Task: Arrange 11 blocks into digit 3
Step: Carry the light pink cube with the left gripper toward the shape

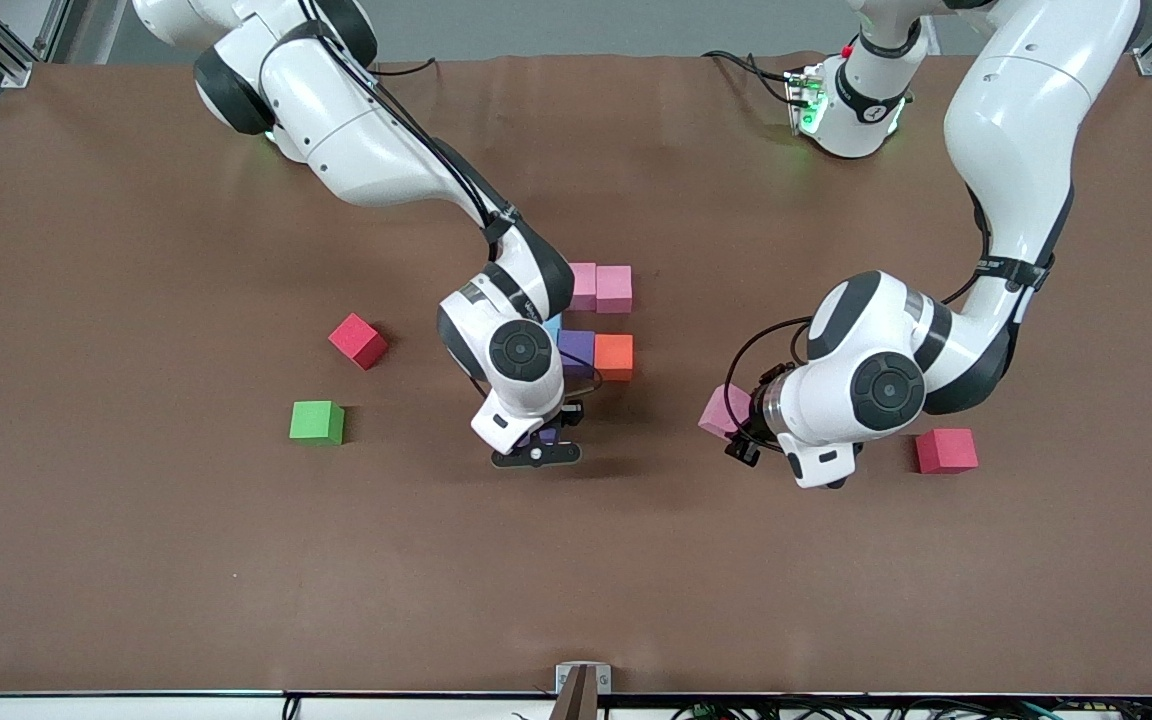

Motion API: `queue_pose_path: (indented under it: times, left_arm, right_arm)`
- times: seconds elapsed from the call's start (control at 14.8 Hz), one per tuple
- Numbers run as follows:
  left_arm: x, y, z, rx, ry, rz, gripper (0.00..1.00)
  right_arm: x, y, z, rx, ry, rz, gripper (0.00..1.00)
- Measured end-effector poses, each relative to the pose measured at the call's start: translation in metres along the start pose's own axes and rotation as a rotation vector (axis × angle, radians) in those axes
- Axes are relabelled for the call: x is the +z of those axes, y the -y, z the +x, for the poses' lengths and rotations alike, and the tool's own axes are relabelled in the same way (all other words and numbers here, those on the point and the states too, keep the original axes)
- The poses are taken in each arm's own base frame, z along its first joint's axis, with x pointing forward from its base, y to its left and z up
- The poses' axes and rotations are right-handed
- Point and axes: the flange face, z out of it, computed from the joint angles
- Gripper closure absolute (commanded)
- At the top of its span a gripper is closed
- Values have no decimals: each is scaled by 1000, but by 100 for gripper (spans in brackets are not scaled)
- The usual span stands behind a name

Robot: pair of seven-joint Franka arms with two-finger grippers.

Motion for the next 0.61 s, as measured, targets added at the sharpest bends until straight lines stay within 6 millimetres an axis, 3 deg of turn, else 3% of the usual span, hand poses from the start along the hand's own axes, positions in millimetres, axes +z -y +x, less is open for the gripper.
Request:
queue_pose_path:
  times: [0.34, 0.61]
  left_arm:
    - [1, 0, -2, -41, 0, 2, 100]
    - [10, -1, -16, -32, 0, 16, 100]
  right_arm:
    - [0, 0, 0, -1, 0, 0, 97]
    - [0, 0, 0, -1, 0, 0, 97]
